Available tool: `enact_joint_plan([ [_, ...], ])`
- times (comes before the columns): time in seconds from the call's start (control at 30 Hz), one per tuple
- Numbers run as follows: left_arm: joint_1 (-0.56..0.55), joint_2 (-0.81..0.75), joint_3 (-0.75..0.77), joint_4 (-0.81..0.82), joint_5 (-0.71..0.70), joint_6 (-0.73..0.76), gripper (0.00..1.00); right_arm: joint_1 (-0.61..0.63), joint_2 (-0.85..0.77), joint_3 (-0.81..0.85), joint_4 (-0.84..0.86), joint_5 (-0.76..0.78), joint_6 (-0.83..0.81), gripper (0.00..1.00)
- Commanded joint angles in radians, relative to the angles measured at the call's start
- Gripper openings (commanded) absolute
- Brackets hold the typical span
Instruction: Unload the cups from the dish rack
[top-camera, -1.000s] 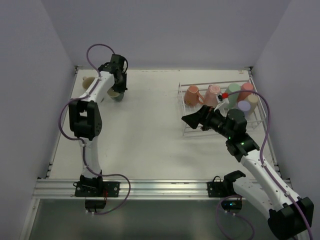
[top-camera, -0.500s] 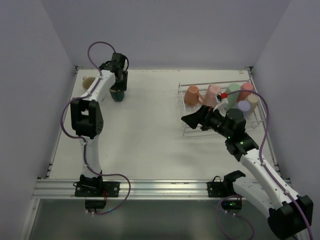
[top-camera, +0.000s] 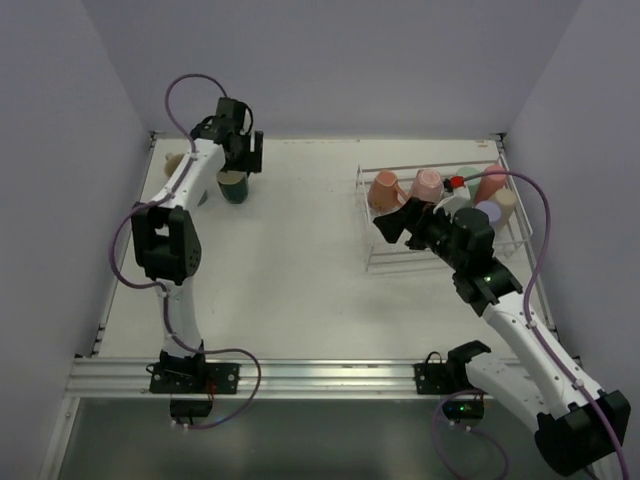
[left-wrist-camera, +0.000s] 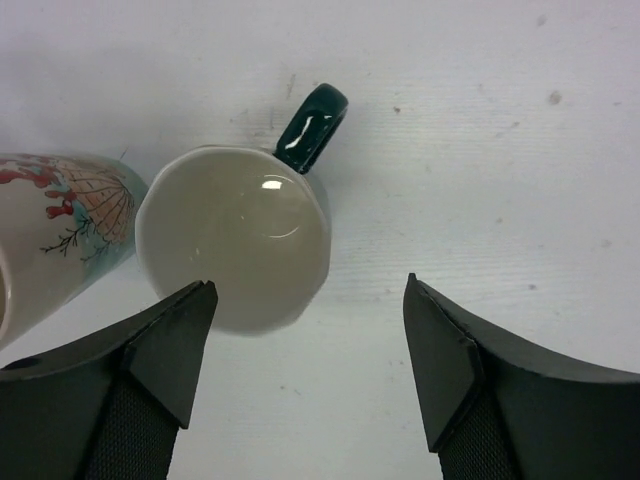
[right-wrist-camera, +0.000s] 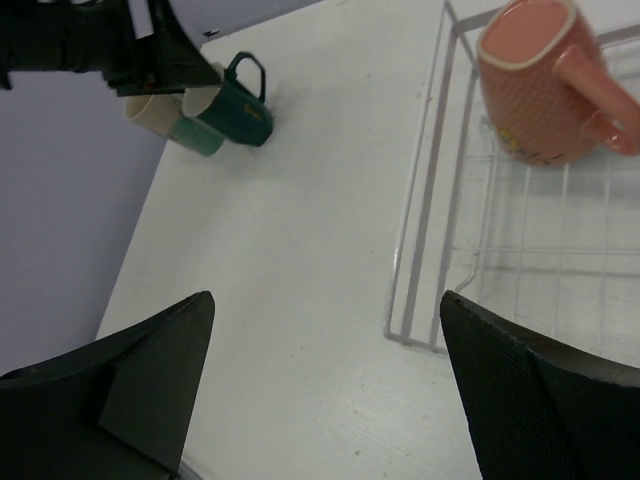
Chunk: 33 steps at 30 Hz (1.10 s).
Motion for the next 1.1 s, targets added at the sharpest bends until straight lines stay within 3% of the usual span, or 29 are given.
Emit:
enact_joint_plan([
  [0.0, -0.014, -0.216, -0.017, 0.119, 0.105, -0.019, 0.83, 0.003, 0.032, 0.086, -0.049, 0.196, -0.078, 0.97],
  [0.23, -0.080, -0.535, -0.235, 0.359, 0.359, -0.089, 0.87, -0.001, 0.194, 0.231, -0.110, 0.322, -0.179, 0.82],
  [0.33, -0.130, -0.713, -0.457, 0.496, 0.463, -0.135, 0.87, -0.001, 0.294, 0.326, -0.164, 0.296, -0.280, 0.77],
  [0.43, -0.175, -0.893, -0.777, 0.649, 0.547, -0.172, 0.87, -0.011, 0.385, 0.434, -0.240, 0.273, -0.376, 0.74],
  [0.57, -0.184, -1.091, -0.947, 0.688, 0.658, -0.163, 0.88, -0.045, 0.504, 0.541, -0.292, 0.244, -0.426, 0.73],
  [0.67, -0.186, -1.197, -1.016, 0.657, 0.646, -0.110, 0.89, -0.059, 0.616, 0.639, -0.340, 0.226, -0.497, 0.79],
  [0.83, -0.203, -1.332, -1.117, 0.659, 0.513, -0.084, 0.91, -0.085, 0.751, 0.791, -0.420, 0.157, -0.710, 0.90],
  [1.07, -0.215, -1.343, -1.133, 0.676, 0.472, -0.088, 0.90, -0.108, 0.900, 0.937, -0.522, 0.088, -0.865, 0.98],
])
